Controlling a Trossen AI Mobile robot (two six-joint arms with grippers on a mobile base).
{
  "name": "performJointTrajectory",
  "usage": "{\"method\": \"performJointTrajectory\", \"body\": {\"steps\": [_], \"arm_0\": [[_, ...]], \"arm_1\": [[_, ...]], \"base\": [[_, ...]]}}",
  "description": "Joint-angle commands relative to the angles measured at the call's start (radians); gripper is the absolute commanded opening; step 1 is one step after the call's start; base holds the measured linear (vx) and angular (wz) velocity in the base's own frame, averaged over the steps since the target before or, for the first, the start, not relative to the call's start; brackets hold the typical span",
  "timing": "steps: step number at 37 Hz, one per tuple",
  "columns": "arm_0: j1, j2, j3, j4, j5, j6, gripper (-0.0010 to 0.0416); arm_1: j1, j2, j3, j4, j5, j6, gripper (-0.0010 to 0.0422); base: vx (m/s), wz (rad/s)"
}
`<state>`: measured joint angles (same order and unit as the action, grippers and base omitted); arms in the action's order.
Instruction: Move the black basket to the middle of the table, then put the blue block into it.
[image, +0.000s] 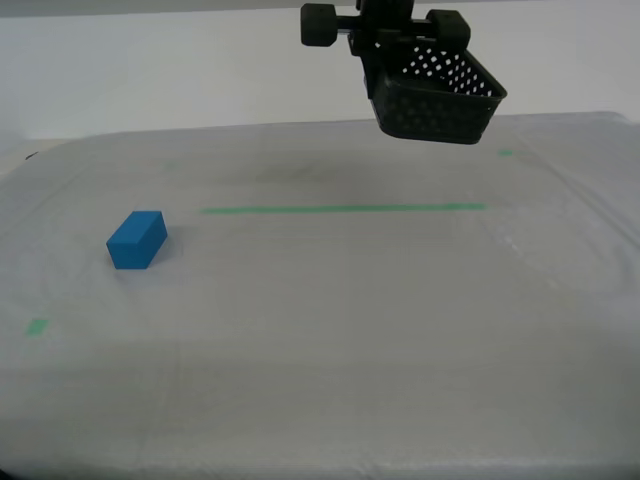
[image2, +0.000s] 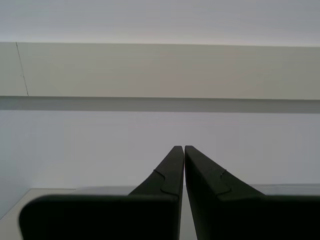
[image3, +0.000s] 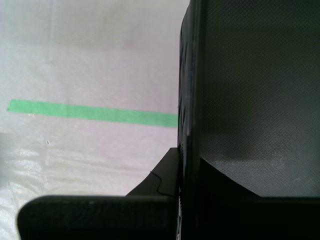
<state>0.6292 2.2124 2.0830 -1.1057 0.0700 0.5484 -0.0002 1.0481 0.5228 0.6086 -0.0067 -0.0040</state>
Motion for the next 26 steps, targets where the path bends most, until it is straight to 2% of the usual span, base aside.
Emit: {"method": "performJointTrajectory", "body": {"steps": [1,9,16,21,26], "arm_0": [[0.007,0.063,0.074,-0.026,-0.007,-0.006,0.0],[0.026,0.185,0.195,-0.035,-0.047,-0.007,0.0],[0.039,0.277,0.279,-0.058,-0.051,-0.006,0.0],[0.045,0.285,0.24,-0.013,-0.058,-0.003,0.0],[0.047,0.285,0.218,0.017,-0.055,0.028,0.0]], "arm_1": [[0.0,0.0,0.0,0.006,0.0,0.002,0.0],[0.0,0.0,0.0,0.006,0.0,0.002,0.0],[0.0,0.0,0.0,0.005,0.0,0.002,0.0],[0.0,0.0,0.0,0.006,0.0,0.002,0.0],[0.0,0.0,0.0,0.006,0.0,0.002,0.0]], "base": [[0.0,0.0],[0.0,0.0],[0.0,0.0],[0.0,0.0],[0.0,0.0]]}}
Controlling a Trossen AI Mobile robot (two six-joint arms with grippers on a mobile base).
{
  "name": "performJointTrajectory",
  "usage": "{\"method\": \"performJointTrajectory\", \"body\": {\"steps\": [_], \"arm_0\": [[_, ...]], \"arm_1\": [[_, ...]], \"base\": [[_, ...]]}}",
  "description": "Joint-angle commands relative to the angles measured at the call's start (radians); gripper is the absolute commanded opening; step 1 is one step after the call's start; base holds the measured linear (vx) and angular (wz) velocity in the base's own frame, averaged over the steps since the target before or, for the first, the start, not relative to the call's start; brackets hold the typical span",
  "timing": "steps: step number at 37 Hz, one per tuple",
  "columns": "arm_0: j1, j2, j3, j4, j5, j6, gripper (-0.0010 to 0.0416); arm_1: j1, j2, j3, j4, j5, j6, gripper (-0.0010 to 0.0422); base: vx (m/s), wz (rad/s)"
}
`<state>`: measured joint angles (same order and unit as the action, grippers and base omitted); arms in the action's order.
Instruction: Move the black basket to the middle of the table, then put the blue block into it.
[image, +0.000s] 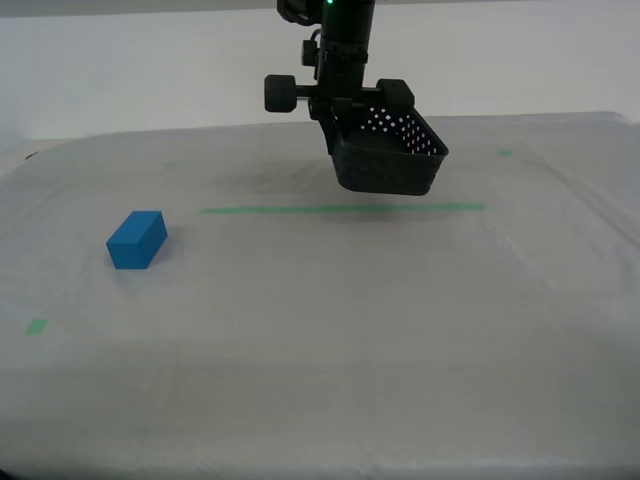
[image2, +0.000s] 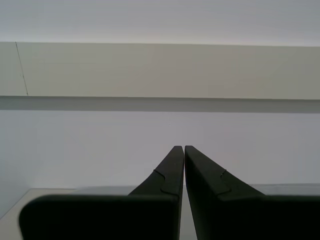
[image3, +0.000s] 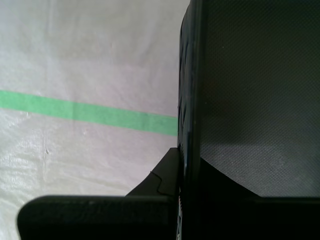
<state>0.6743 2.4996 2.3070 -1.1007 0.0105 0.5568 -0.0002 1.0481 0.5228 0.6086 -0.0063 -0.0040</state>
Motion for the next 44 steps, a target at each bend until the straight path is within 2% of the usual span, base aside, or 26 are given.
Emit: {"method": "performJointTrajectory", "body": {"steps": [1,12,22,38,44], "arm_0": [[0.003,-0.002,-0.009,0.02,0.004,0.024,0.0],[0.021,-0.002,-0.018,0.109,0.013,0.08,0.0],[0.048,-0.002,-0.058,0.186,0.013,0.099,0.0],[0.054,-0.002,-0.208,0.364,-0.01,0.098,0.0007],[0.054,-0.002,-0.225,0.37,-0.006,0.097,0.0045]], "arm_1": [[0.0,0.0,0.0,0.006,-0.001,0.001,0.0],[0.0,0.0,0.0,0.006,-0.001,0.002,0.0],[0.0,0.0,0.0,0.006,-0.001,0.002,0.0],[0.0,0.0,0.0,0.006,-0.001,0.002,0.0],[0.0,0.0,0.0,0.006,-0.001,0.002,0.0]], "base": [[0.0,0.0],[0.0,0.0],[0.0,0.0],[0.0,0.0],[0.0,0.0]]}}
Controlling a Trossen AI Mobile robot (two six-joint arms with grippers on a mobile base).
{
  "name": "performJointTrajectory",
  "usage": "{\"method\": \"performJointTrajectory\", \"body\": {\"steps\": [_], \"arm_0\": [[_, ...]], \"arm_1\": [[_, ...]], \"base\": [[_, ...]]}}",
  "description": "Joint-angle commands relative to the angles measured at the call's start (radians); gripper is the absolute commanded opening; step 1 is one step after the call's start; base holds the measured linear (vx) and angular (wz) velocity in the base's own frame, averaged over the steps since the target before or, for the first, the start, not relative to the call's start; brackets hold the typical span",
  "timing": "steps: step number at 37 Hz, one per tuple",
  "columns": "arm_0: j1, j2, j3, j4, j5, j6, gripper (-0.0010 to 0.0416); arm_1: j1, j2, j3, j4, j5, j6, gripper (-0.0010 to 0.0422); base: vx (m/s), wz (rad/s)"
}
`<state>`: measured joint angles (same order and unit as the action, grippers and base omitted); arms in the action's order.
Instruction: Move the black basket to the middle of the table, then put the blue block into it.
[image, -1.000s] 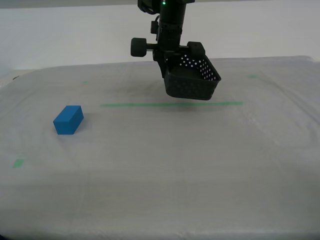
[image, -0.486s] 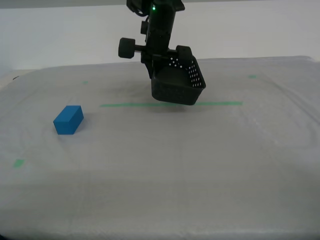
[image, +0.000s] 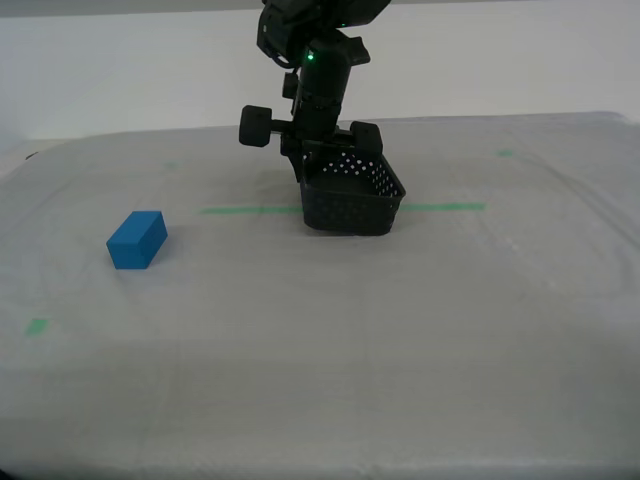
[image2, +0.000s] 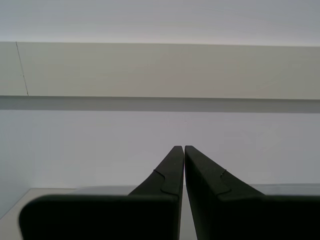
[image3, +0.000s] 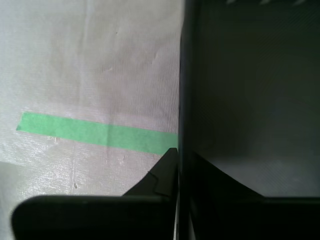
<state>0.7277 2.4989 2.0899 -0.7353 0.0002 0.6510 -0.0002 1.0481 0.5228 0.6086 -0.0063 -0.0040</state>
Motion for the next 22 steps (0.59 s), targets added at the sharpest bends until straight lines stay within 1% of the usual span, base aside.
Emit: {"method": "performJointTrajectory", "body": {"steps": [1,11,16,22], "arm_0": [[0.001,-0.001,-0.01,0.004,0.009,0.003,0.0052],[0.0,-0.001,-0.01,0.007,0.01,0.0,0.015],[0.0,-0.001,-0.008,0.008,0.01,-0.001,0.0213],[0.0,-0.002,-0.008,0.009,0.01,-0.011,0.0297]], "arm_1": [[0.0,0.0,0.0,0.006,-0.001,0.002,0.0],[0.0,0.0,0.0,0.006,-0.001,0.002,0.0],[0.0,0.0,0.0,0.006,-0.001,0.002,0.0],[0.0,0.0,0.0,0.006,-0.001,0.002,0.0]], "base": [[0.0,0.0],[0.0,0.0],[0.0,0.0],[0.0,0.0]]}}
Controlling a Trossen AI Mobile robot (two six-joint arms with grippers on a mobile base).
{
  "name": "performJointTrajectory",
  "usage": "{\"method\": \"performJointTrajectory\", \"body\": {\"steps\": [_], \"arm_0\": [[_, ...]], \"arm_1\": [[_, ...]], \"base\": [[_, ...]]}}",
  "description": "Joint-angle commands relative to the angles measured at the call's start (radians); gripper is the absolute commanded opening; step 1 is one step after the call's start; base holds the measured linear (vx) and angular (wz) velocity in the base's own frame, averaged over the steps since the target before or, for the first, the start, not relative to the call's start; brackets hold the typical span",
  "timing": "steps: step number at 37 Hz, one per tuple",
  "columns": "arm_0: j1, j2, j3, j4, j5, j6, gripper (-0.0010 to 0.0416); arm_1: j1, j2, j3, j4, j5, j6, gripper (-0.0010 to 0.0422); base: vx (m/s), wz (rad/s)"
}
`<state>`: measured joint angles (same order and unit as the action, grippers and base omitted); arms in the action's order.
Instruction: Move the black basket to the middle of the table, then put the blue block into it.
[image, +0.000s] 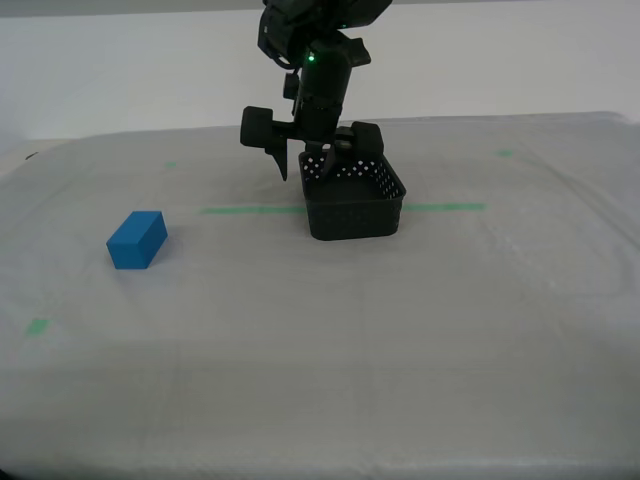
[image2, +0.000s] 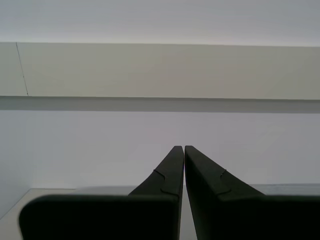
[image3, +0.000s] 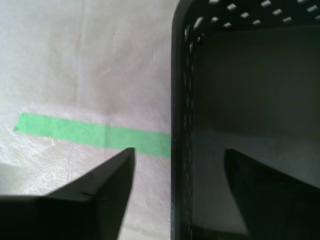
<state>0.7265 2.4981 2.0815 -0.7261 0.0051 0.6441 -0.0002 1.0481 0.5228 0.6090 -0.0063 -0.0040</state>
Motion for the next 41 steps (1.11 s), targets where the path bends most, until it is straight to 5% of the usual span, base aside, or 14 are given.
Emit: {"method": "performJointTrajectory", "body": {"steps": [1,9,15,41], "arm_0": [[0.001,-0.001,0.0,0.0,0.005,-0.012,0.0312],[0.001,-0.001,0.0,0.008,0.005,-0.126,0.0408],[0.001,-0.003,0.0,-0.001,0.003,-0.155,0.0382],[0.001,-0.128,-0.002,-0.071,0.029,-0.254,0.0401]], "arm_1": [[0.0,0.0,0.0,0.006,-0.001,0.002,0.0],[0.0,0.0,0.0,0.006,-0.001,0.002,0.0],[0.0,0.0,0.0,0.006,-0.001,0.002,0.0],[0.0,0.0,0.0,0.006,-0.001,0.002,0.0]], "base": [[0.0,0.0],[0.0,0.0],[0.0,0.0],[0.0,0.0]]}}
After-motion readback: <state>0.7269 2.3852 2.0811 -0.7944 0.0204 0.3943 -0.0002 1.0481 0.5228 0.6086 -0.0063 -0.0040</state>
